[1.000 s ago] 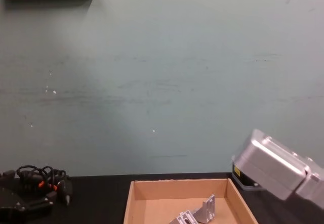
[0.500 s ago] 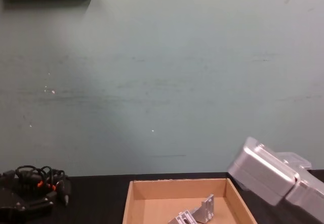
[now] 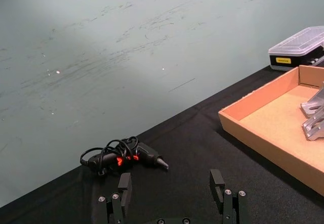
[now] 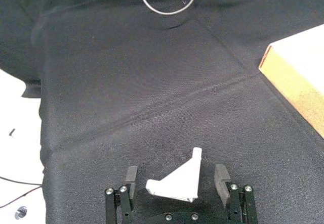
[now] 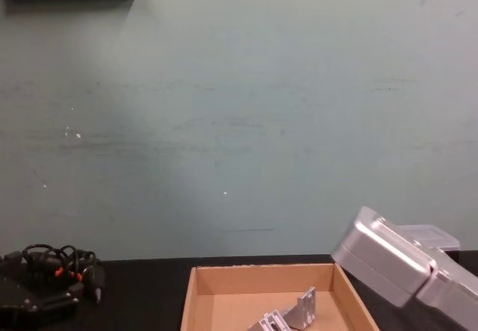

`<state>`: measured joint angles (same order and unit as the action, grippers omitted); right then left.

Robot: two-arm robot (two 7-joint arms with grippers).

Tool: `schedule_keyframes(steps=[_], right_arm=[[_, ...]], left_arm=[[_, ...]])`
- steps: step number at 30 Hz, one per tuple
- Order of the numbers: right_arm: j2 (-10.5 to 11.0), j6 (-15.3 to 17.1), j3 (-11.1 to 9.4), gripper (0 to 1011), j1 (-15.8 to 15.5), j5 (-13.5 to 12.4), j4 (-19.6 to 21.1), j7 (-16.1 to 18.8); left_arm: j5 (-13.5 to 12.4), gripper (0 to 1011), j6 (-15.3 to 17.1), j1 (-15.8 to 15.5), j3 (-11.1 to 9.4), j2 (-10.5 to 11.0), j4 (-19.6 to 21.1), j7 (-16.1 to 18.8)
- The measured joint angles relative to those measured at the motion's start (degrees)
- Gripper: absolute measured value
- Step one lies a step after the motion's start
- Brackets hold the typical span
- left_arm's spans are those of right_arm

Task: Use one hand to pick up the angle iron from the table and place it into the box.

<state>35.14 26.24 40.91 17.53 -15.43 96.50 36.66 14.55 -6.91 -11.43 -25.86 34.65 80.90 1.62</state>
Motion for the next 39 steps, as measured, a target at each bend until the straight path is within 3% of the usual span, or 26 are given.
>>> schedule_keyframes(steps=[4,5,16,30,39], right_arm=[[0.03,-0.03,-0.02,907,-0.02,0.0,0.07,0.01],[0.04,-0.04,-0.02,840,-0.02,0.0,0.08,0.01],[0.08,-0.11,-0.08,564,-0.08,0.01,0.14,0.04],[0.16,-0.2,-0.16,562,-0.13,0.01,0.28,0.04],[0.49,-1.18,-2.99,562,0.2,-1.31,2.57,-1.4]], left_arm=[[0.0,1011,0.0,0.0,0.0,0.0,0.0,0.0],[0.0,1011,0.0,0.0,0.0,0.0,0.0,0.0],[0.0,1011,0.0,0.0,0.0,0.0,0.0,0.0],[0.0,1011,0.0,0.0,0.0,0.0,0.0,0.0],[0.0,1011,0.0,0.0,0.0,0.0,0.0,0.0]])
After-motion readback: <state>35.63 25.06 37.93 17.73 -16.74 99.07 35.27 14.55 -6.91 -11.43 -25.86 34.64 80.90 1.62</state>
